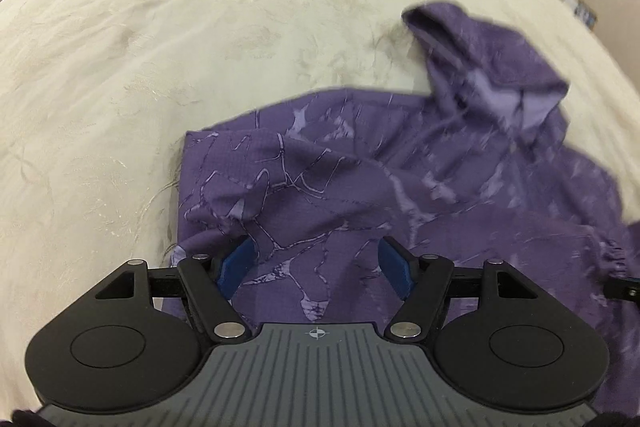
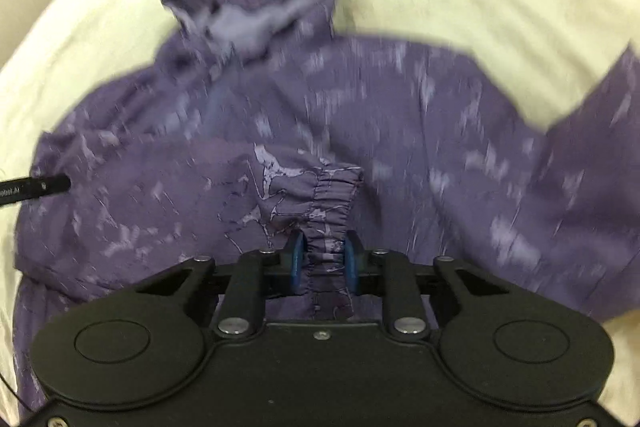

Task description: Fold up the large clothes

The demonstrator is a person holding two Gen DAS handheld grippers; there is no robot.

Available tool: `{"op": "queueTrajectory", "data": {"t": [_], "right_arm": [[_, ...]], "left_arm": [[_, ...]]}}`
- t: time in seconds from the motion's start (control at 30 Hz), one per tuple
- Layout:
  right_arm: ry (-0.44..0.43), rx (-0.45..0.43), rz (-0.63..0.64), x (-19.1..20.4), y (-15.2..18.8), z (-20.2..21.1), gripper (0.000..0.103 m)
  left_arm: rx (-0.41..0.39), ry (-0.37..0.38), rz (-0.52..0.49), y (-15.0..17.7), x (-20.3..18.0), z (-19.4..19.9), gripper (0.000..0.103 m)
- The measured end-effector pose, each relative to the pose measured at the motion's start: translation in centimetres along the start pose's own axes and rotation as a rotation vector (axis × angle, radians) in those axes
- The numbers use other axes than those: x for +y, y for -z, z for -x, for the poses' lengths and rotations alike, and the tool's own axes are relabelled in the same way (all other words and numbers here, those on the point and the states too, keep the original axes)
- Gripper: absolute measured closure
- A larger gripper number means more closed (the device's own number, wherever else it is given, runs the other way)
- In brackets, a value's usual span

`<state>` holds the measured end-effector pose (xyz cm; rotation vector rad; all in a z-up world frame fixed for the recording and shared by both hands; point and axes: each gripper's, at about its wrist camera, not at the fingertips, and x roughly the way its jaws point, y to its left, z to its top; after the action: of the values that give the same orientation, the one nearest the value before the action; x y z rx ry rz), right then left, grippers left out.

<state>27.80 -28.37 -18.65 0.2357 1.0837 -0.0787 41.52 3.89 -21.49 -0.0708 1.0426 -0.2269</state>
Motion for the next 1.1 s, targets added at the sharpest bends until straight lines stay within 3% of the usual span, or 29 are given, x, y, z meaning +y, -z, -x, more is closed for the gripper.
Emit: {"op": "queueTrajectory", "data": {"t": [0.07, 0.13, 0.23, 0.37, 0.43, 0.5, 0.87, 1.1], "right_arm": [[0.025, -0.029, 0.003, -0.2, -0.5, 0.6, 0.073], [0.028, 0.018, -0.018, -0.6, -0.7, -0.2, 0.07], [0.045, 0.098, -0.058, -1.2, -0.4, -1.8, 0.053], [-0.062, 0.003, -0.142, -2.5, 0.3, 1.8, 0.038], [-0.112, -0.022, -0.18, -3.4, 0.8, 3.9, 0.037], [-0.109, -0.027, -0.192, -4.6, 1.4, 5.6, 0.037], [0.079, -0.058, -0.34, -18.3, 3.1, 10.9, 0.037], [0.233, -0.06, -0.456, -27.2, 2.8, 10.7, 0.036]], "left_arm": [[-0.025, 0.003, 0.013, 0.1, -0.1, 1.0, 0.035], [-0.028, -0.006, 0.024, 0.3, -0.5, 1.7, 0.035], [-0.028, 0.017, 0.067, 0.6, -0.8, 3.1, 0.035], [-0.052, 0.051, 0.088, 1.6, -1.9, 6.2, 0.029], [-0.051, 0.081, 0.095, 2.3, -2.5, 7.5, 0.027], [-0.051, 0.097, 0.098, 3.1, -3.2, 8.6, 0.027], [-0.034, 0.13, 0.077, 7.0, -8.6, 11.9, 0.026], [-0.032, 0.103, 0.073, 8.7, -11.4, 13.0, 0.026]]}}
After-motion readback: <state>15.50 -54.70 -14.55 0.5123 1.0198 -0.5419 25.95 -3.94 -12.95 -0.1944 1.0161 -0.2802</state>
